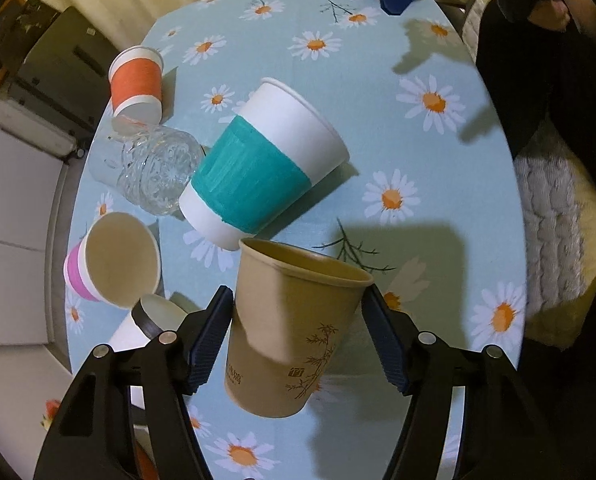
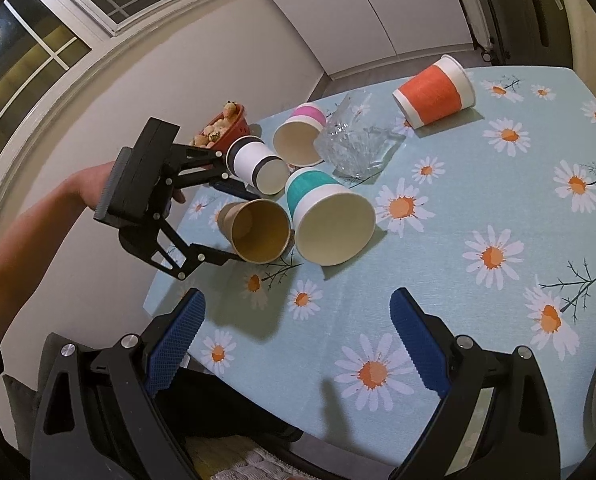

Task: Flip cup upright
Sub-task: 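Reach the left gripper down and grasp the tan kraft cup's rim, then lift the tan cup with the left gripper and rotate it upright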

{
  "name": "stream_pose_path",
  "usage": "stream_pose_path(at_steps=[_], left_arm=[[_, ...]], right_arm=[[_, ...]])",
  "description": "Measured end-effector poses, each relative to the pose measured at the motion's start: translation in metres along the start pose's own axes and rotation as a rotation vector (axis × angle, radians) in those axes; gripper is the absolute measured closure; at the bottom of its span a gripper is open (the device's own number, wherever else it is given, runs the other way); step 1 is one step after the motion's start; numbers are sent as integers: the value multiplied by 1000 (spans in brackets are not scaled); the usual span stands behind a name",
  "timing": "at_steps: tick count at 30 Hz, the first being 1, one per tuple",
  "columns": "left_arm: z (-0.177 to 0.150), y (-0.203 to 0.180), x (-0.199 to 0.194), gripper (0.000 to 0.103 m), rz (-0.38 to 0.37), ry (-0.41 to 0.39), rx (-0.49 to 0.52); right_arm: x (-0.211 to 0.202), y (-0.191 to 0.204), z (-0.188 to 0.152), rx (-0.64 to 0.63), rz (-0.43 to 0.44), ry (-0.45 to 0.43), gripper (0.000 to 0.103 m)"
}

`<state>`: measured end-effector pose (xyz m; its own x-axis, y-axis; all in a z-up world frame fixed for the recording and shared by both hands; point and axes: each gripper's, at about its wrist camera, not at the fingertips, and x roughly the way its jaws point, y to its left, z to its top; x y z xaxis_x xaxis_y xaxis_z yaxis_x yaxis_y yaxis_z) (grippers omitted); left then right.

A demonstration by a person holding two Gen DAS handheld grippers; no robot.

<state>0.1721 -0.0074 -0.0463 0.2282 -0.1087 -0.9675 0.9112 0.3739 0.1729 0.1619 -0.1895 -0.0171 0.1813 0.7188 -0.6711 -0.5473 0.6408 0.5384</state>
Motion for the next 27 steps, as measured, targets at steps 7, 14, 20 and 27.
stream_pose_path(at_steps=[7,14,20,27], left_arm=[[8,-9,-24,38,-8,-26,-225],[16,-26,-49,38,-25,-116,-536],[14,-34,-61,38,-83,-229,-890],[4,-50,-40,38,-199,-308,-1306]], right_arm=[[-13,4,-3,21,32,-14,10],[-28,12,3,49,131,-6,10],[-41,14,6,53,134,-10,10],[-53,1,5,102,94,-12,10]])
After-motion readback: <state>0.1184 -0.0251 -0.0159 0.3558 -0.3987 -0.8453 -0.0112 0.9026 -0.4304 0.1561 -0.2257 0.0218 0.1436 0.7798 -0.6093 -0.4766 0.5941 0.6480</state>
